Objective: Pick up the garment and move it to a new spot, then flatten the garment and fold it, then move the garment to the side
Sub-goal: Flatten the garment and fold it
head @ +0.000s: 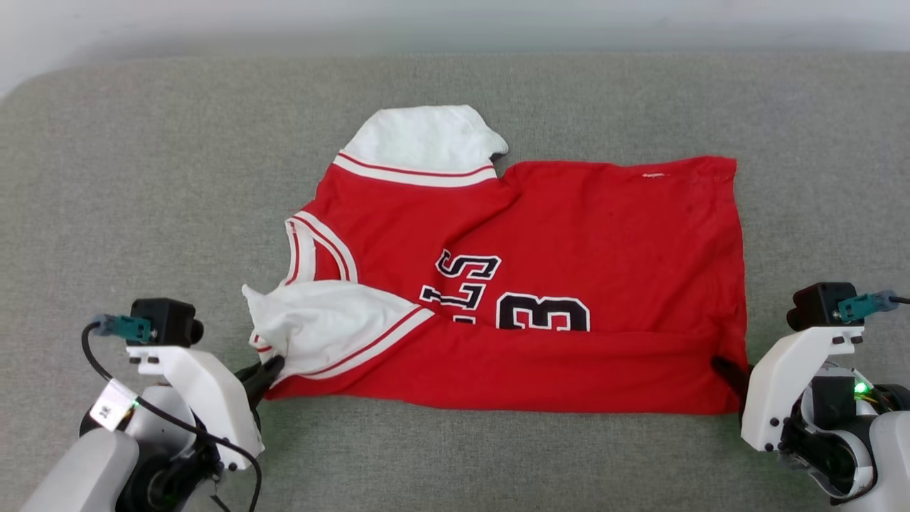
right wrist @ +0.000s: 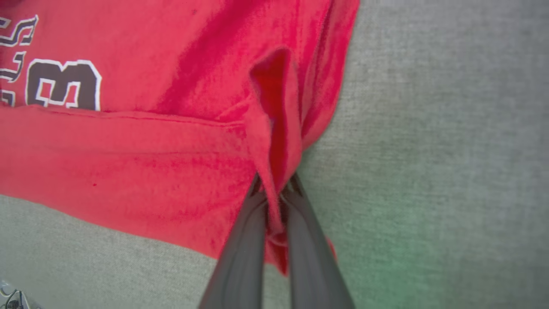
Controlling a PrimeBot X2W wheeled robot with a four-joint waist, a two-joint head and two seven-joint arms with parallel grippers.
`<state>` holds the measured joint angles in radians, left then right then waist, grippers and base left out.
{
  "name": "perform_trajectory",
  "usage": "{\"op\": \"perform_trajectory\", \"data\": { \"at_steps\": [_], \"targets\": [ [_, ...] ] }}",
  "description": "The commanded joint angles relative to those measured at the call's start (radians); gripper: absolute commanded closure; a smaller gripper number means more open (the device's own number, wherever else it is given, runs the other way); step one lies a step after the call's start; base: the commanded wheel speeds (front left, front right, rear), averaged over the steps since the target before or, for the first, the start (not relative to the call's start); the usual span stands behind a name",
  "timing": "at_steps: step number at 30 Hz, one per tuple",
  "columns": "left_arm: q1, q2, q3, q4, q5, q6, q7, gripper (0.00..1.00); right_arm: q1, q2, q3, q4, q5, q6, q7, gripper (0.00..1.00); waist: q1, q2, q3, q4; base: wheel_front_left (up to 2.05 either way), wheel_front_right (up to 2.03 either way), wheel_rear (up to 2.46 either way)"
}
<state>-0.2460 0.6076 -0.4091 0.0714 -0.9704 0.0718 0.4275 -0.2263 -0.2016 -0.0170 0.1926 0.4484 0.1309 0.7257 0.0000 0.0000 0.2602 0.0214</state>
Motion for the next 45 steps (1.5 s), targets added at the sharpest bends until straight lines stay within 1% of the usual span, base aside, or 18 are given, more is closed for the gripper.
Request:
{"op": "perform_trajectory", "data": {
  "at_steps": [1,6,9,13,18,19,20,25,26,27,28,30,33,36,37,41,42,45],
  "targets": [
    [0.02,-0.005,0.002,0.002,-0.001,0.005,-0.004,1.0,0.019,-0.003,0.002,-0.005,-0.005,0.0,-0.002,1.0,0.0,0.0,-0.024,-0.001,0.0,0.0,0.0],
    [0.078,0.004,0.007,-0.025,-0.008,0.029,-0.015,1.0,0.065,-0.014,-0.008,-0.079,-0.01,0.0,0.008,1.0,0.0,0.0,-0.093,-0.003,0.0,0.0,0.0],
    [0.131,0.012,0.013,-0.051,-0.017,0.054,-0.017,1.0,0.109,-0.015,-0.008,-0.125,-0.008,0.0,0.026,1.0,0.0,0.0,-0.136,-0.003,0.0,0.0,0.0],
    [0.21,0.031,0.025,-0.096,-0.029,0.092,-0.017,1.0,0.186,-0.004,-0.022,-0.191,-0.003,0.0,0.05,1.0,0.0,0.0,-0.178,0.004,0.0,0.0,0.0],
    [0.318,0.045,0.048,-0.145,-0.06,0.131,-0.023,1.0,0.298,0.024,-0.06,-0.269,-0.001,0.0,0.093,1.0,0.0,0.0,-0.2,0.014,0.0,0.0,0.0],
    [0.337,0.047,0.05,-0.15,-0.066,0.133,-0.026,1.0,0.321,0.033,-0.07,-0.279,-0.001,-0.001,0.101,1.0,0.0,0.0,-0.2,0.015,0.0,0.0,0.0],
    [0.366,0.037,0.05,-0.152,-0.078,0.128,-0.037,1.0,0.374,0.061,-0.094,-0.298,-0.008,0.0,0.11,1.0,0.0,0.0,-0.191,0.019,0.0,0.0,0.0],
    [0.349,0.012,0.039,-0.121,-0.071,0.111,-0.061,1.0,0.4,0.088,-0.108,-0.269,-0.015,0.0,0.08,1.0,0.0,0.0,-0.177,0.018,0.0,0.0,0.0],
    [0.335,-0.001,0.03,-0.1,-0.073,0.101,-0.059,0.88,0.395,0.098,-0.113,-0.252,-0.009,0.0,0.047,1.0,0.0,0.0,-0.173,0.018,0.0,0.0,0.0],
    [0.329,-0.005,0.026,-0.09,-0.072,0.096,-0.06,0.3,0.392,0.1,-0.108,-0.24,-0.009,0.0,0.024,0.59,0.0,0.0,-0.172,0.017,0.0,0.0,0.0],
    [0.322,-0.009,0.023,-0.08,-0.07,0.092,-0.062,0.0,0.389,0.096,-0.099,-0.234,-0.014,0.0,-0.005,0.0,0.0,0.0,-0.171,0.017,0.0,0.0,0.0],
    [0.307,-0.011,0.018,-0.067,-0.061,0.08,-0.071,0.0,0.375,0.095,-0.089,-0.228,-0.014,0.0,-0.086,0.0,0.0,0.0,-0.173,0.017,0.0,0.0,0.0],
    [0.288,-0.014,0.021,-0.057,-0.035,0.069,-0.105,0.0,0.36,0.09,-0.076,-0.237,-0.023,0.0,-0.248,0.0,0.0,0.0,-0.182,0.016,0.0,0.0,0.0],
    [0.261,-0.015,0.025,-0.056,0.004,0.069,-0.156,0.0,0.341,0.087,-0.077,-0.246,-0.051,0.0,-0.412,0.0,0.0,0.0,-0.19,0.015,0.0,0.0,0.0],
    [0.261,-0.015,0.025,-0.056,0.004,0.069,-0.156,0.0,0.341,0.087,-0.077,-0.246,-0.051,0.0,-0.412,0.0,0.0,0.0,-0.19,0.015,0.0,0.0,0.0],
    [0.208,-0.033,0.028,-0.071,0.072,0.071,-0.241,0.0,0.321,0.092,-0.086,-0.258,-0.096,0.0,-0.563,0.0,0.0,0.0,-0.191,0.013,0.0,0.0,0.0],
    [0.189,-0.036,0.033,-0.074,0.09,0.074,-0.266,0.0,0.314,0.095,-0.089,-0.266,-0.111,0.0,-0.585,0.0,0.0,0.0,-0.185,0.012,0.0,0.0,0.0],
    [0.122,-0.051,0.041,-0.079,0.136,0.062,-0.339,0.0,0.286,0.104,-0.099,-0.297,-0.139,0.0,-0.632,0.0,0.0,0.0,-0.154,0.005,0.0,0.0,0.0]
  ]
}}
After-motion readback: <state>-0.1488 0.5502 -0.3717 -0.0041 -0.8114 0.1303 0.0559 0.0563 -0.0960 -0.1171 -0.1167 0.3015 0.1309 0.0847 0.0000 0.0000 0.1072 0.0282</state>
